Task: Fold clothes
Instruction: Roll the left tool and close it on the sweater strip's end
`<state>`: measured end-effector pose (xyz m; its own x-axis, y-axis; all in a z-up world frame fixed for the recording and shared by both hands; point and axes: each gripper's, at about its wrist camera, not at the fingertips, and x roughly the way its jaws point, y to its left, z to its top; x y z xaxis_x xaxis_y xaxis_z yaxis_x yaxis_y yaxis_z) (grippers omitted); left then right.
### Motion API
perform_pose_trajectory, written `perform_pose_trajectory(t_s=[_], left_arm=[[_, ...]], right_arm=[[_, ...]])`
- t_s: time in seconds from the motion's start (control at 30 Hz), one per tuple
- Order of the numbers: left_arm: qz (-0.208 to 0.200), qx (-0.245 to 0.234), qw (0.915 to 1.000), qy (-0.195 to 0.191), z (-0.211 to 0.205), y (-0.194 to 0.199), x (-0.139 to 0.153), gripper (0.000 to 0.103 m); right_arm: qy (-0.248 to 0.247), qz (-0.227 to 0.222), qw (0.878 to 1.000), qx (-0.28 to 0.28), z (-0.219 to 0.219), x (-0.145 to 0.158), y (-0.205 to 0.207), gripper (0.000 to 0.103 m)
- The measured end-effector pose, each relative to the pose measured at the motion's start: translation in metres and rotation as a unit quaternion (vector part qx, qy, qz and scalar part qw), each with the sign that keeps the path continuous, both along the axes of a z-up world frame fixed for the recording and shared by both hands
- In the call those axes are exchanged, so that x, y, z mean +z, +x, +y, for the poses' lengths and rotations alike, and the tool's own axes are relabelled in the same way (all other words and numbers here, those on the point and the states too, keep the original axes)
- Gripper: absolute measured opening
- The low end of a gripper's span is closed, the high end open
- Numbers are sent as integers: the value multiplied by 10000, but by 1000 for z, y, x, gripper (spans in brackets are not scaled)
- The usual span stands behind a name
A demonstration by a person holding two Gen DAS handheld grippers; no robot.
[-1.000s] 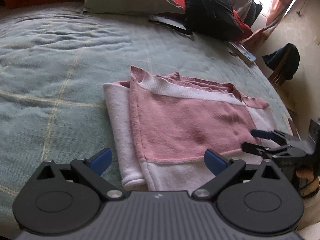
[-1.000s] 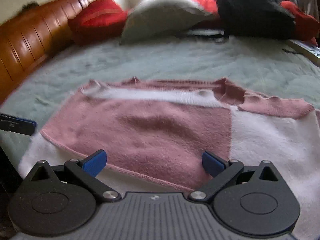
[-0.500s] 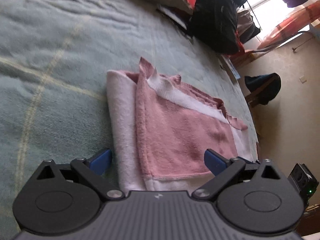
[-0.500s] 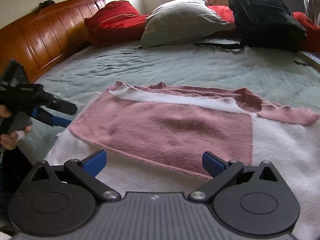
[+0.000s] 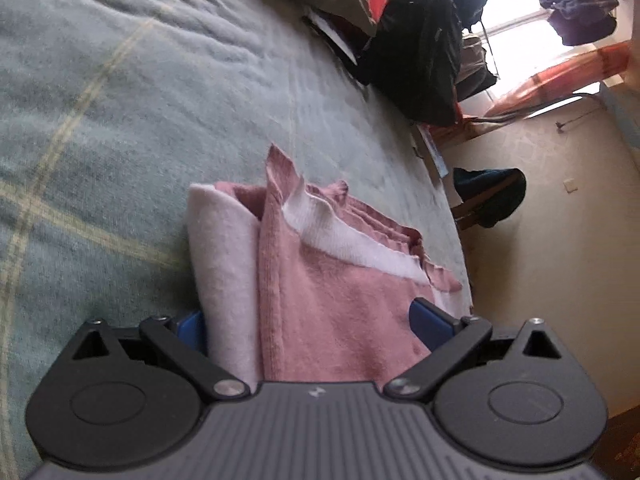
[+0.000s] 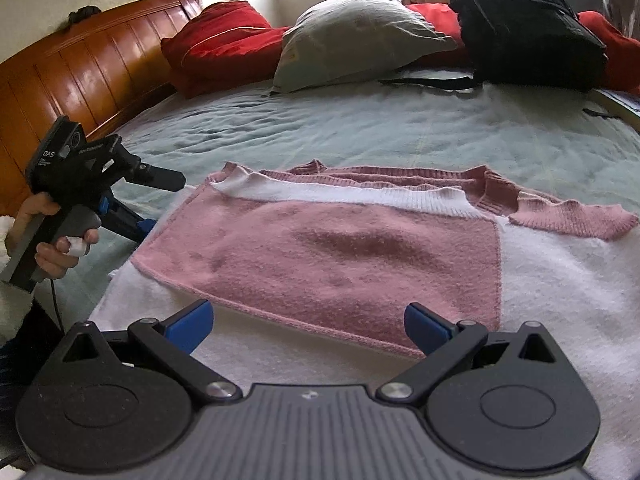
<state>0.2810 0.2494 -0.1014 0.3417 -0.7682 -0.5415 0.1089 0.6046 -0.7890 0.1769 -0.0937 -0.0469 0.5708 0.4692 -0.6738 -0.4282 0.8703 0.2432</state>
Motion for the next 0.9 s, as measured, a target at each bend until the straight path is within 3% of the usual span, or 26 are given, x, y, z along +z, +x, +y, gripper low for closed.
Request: perform_pose_trajectory(t_s=[0.2, 0.37, 0.63, 0.8, 0.87, 0.9], left_arm=[[144, -281, 9994, -124, -1, -31, 1, 99], [138, -694, 9975, 10, -16, -33, -2, 98], [75, -481, 9972, -561, -18, -2, -15, 98], [-88, -898, 9931, -743, -19, -16, -13, 98], [55, -865, 9936, -724, -17, -10, -20, 92], [152, -825, 9940, -697, -16, -5, -24, 85]], right_arm=[[102, 63, 9999, 40, 1, -3, 1, 103], [117, 77, 9999, 89, 1, -4, 1, 103], [169, 74, 9998, 59, 2, -2, 0, 103], [231, 86, 9996, 103, 2, -2, -1, 103], [256, 114, 9996, 92, 3, -4, 1, 103], [259, 125, 9996, 84, 3, -4, 1, 103]])
